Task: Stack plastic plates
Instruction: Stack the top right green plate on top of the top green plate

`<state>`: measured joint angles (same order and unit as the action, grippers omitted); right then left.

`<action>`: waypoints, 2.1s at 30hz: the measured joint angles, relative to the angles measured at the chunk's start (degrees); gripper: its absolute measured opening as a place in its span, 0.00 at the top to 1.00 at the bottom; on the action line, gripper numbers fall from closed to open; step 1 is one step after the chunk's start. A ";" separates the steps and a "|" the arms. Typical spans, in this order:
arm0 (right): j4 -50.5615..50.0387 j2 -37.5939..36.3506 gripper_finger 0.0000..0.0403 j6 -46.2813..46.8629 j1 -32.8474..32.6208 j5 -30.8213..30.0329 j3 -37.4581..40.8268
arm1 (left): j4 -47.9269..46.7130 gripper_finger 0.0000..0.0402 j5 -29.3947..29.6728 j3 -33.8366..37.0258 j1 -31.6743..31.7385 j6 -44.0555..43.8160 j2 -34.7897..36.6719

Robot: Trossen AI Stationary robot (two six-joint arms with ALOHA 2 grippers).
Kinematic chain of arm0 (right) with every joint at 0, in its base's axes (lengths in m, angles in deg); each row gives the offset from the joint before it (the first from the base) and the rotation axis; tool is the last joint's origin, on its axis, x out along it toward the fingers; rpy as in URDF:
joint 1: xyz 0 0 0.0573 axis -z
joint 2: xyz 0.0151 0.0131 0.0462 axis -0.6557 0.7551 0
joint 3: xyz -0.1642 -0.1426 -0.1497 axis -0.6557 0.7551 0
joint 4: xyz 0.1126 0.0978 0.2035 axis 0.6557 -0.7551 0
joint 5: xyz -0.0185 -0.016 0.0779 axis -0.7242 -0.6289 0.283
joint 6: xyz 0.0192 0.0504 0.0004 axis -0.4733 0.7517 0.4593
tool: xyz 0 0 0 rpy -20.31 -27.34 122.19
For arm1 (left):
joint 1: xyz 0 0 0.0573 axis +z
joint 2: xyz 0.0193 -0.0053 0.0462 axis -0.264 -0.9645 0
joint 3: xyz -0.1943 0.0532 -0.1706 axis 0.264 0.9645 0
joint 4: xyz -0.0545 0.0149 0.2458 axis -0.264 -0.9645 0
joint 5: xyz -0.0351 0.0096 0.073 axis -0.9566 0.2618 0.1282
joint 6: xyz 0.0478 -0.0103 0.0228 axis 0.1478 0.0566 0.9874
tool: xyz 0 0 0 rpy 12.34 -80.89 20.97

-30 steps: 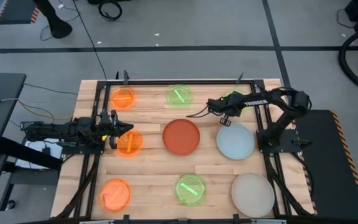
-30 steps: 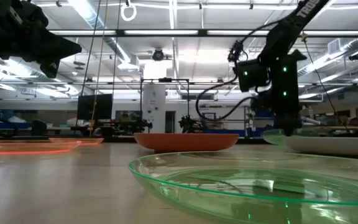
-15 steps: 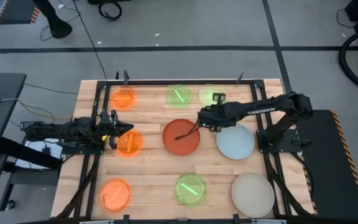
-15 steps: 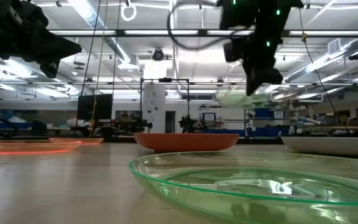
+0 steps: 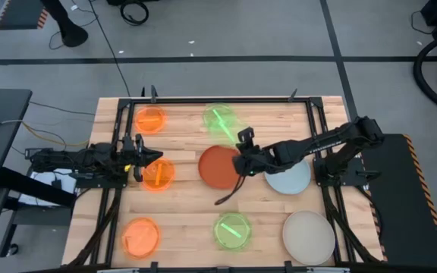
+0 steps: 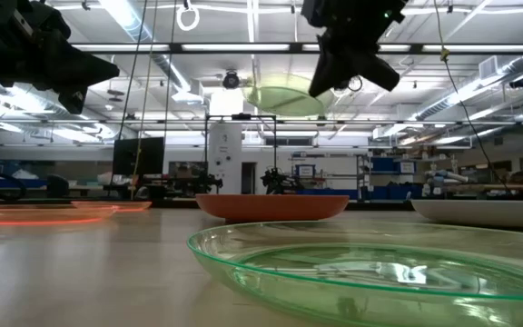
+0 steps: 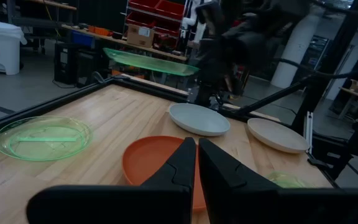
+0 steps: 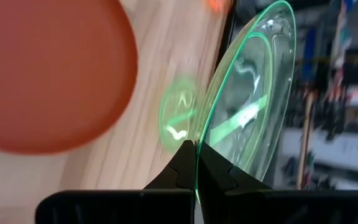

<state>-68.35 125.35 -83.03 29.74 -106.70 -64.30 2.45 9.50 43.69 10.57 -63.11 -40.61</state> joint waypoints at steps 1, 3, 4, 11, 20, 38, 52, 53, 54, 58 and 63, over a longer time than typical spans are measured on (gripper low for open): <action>0.96 0.00 0.98 -1.76 -0.37 0.42 0.00 | 0.00 0.93 0.00 0.00 0.01 0.01 0.00; 2.65 0.00 0.98 -4.73 -0.81 2.51 0.00 | 0.00 0.93 0.02 0.01 0.00 0.01 0.01; 3.43 0.00 0.98 -6.03 -0.82 4.16 0.00 | 0.00 0.93 0.00 0.00 -0.01 0.00 0.01; 11.47 0.00 0.98 -17.20 1.36 13.48 2.10 | 0.00 0.93 0.01 0.01 0.01 0.01 -0.01; 18.17 7.31 0.98 -25.81 10.24 13.93 3.51 | -0.02 0.93 0.02 0.00 -0.01 0.00 -0.01; 21.19 15.68 0.98 -28.31 27.93 31.29 3.54 | -0.11 0.93 0.02 0.00 0.01 0.01 -0.01; 26.29 18.77 0.98 -32.56 30.30 27.85 3.54 | 0.04 0.93 0.01 0.00 -0.01 -0.01 -0.01; 26.43 18.72 0.98 -32.67 30.81 28.57 3.54 | 0.04 0.93 0.00 0.00 -0.01 -0.01 0.00; 26.34 18.71 0.98 -32.76 31.33 29.85 3.54 | 0.04 0.93 0.02 0.00 -0.01 0.01 0.00; 27.23 18.71 0.98 -32.77 33.14 33.56 3.54 | 0.04 0.93 0.00 0.00 -0.01 0.01 -0.01; 27.91 18.71 0.96 -33.24 34.68 35.56 3.54 | 0.04 0.93 0.00 0.00 -0.01 0.01 0.01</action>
<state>-40.43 144.06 -116.26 64.42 -71.14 -60.76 2.49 9.50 43.69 10.55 -63.09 -40.60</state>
